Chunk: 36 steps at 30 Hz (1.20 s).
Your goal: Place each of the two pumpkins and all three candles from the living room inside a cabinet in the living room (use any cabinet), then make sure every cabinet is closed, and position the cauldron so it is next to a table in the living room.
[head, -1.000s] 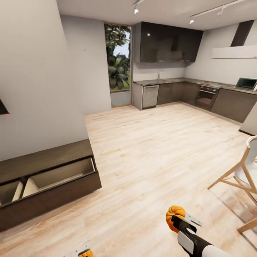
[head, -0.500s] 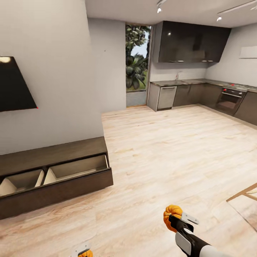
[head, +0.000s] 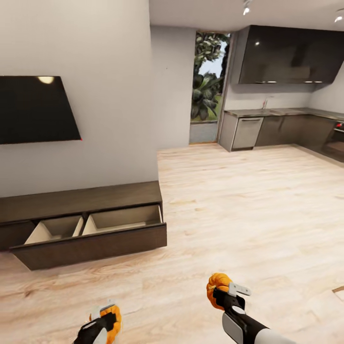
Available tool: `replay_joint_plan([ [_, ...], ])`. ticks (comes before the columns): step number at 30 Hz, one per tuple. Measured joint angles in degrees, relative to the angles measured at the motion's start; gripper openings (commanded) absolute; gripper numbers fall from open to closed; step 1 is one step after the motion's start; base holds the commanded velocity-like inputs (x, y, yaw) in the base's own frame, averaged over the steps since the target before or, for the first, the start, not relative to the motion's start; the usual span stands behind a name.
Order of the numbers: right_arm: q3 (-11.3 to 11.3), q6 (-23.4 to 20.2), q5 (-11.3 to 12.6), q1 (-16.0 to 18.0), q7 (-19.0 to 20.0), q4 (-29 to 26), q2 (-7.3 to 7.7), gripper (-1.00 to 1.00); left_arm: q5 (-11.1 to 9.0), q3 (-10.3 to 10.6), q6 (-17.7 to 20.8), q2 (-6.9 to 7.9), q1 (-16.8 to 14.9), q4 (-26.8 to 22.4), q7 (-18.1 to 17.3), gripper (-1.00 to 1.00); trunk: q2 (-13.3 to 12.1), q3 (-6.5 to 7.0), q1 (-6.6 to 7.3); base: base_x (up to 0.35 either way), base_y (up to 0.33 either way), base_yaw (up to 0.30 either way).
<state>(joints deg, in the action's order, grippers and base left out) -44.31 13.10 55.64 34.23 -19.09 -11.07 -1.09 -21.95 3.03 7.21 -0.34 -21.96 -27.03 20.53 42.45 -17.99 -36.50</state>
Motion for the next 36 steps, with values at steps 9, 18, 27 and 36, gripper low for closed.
replay_joint_plan([
  [9,0.08,-0.11,-0.43,-0.01,-0.14,-0.25,-0.41,-1.00,-1.12,-5.37,28.96,3.41,-0.56,-26.25,0.26,-1.00,0.00,-0.01,0.00,0.000,0.000,0.291],
  [18,0.81,-25.34,0.50,0.78,-6.22,-10.18,-0.79,-1.00,-1.15,-5.56,37.19,2.56,-0.86,-29.20,0.30,-1.00,-0.01,-0.19,0.00,0.000,0.000,0.288],
  [27,1.16,-36.82,0.66,3.03,-15.78,-18.76,-0.79,-1.00,-0.77,-5.39,38.22,2.30,-1.53,-29.66,0.90,-1.00,-0.01,-0.57,0.00,0.000,0.000,0.274],
  [36,1.09,-37.63,0.68,3.30,-15.61,-19.17,-0.74,-1.00,-0.33,-5.22,38.30,2.43,-1.56,-29.60,0.88,-1.00,0.00,-0.96,0.01,0.125,0.051,0.235],
])
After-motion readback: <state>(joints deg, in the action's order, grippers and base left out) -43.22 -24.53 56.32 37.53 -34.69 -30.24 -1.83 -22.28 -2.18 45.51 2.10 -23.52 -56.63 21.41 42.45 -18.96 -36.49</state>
